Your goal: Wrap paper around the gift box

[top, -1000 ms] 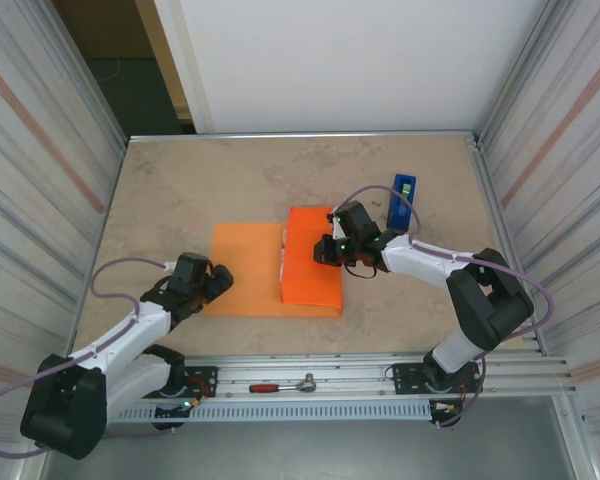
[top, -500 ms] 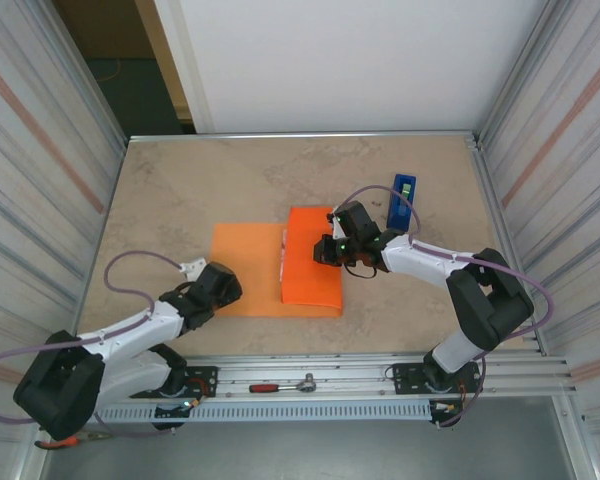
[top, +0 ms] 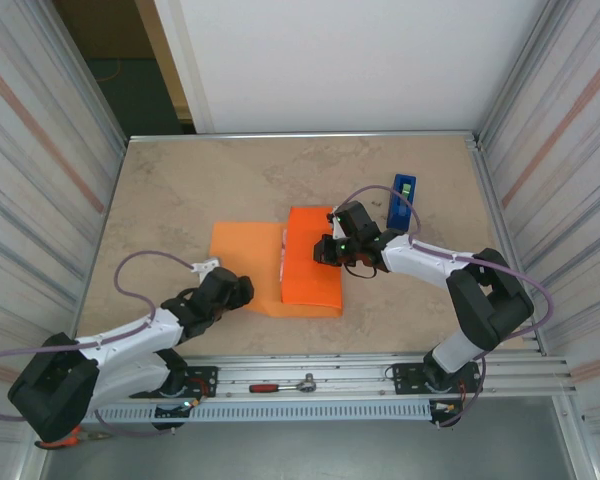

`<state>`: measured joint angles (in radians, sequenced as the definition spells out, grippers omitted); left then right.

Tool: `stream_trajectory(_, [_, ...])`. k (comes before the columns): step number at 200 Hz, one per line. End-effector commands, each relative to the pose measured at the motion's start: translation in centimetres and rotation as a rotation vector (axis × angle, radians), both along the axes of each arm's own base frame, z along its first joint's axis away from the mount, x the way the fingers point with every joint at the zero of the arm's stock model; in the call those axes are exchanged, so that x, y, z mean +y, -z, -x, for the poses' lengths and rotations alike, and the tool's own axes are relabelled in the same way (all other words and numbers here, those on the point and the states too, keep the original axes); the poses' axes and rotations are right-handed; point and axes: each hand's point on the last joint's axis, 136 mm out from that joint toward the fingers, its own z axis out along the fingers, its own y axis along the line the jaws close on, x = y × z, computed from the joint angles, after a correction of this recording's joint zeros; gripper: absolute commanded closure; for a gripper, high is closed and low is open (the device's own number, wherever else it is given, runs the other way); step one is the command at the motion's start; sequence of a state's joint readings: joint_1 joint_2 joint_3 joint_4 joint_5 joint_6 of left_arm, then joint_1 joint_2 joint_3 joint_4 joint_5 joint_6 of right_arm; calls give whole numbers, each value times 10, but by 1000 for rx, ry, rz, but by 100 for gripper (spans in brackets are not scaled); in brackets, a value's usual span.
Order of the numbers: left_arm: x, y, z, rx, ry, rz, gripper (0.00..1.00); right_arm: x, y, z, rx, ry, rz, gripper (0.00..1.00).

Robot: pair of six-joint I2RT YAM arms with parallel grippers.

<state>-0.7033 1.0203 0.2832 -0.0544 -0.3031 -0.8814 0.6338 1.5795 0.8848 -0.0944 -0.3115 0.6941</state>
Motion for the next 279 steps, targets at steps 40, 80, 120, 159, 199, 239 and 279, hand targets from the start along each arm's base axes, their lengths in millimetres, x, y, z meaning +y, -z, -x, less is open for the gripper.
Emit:
stream_trajectory(40, [-6, -5, -10, -89, 32, 9, 10, -14, 36, 24, 100, -25, 98, 100])
stream_trajectory(80, [-8, -27, -51, -209, 120, 90, 6, -13, 34, 23, 97, -26, 98, 100])
stream_trajectory(120, [-16, -40, -87, -205, 239, 271, 7, -11, 33, 22, 94, -29, 96, 100])
stream_trajectory(159, [-21, -39, -95, -182, 231, 346, 13, -10, 33, 23, 95, -30, 97, 100])
stream_trajectory(199, [-3, -40, -84, -144, 158, 306, 20, -11, 31, 22, 90, -30, 98, 100])
stream_trajectory(239, [20, -32, -66, -57, 84, 296, 36, -10, 31, 22, 91, -32, 95, 100])
stream_trajectory(279, [33, -22, -53, -14, 32, 308, 49, -10, 31, 23, 90, -32, 93, 100])
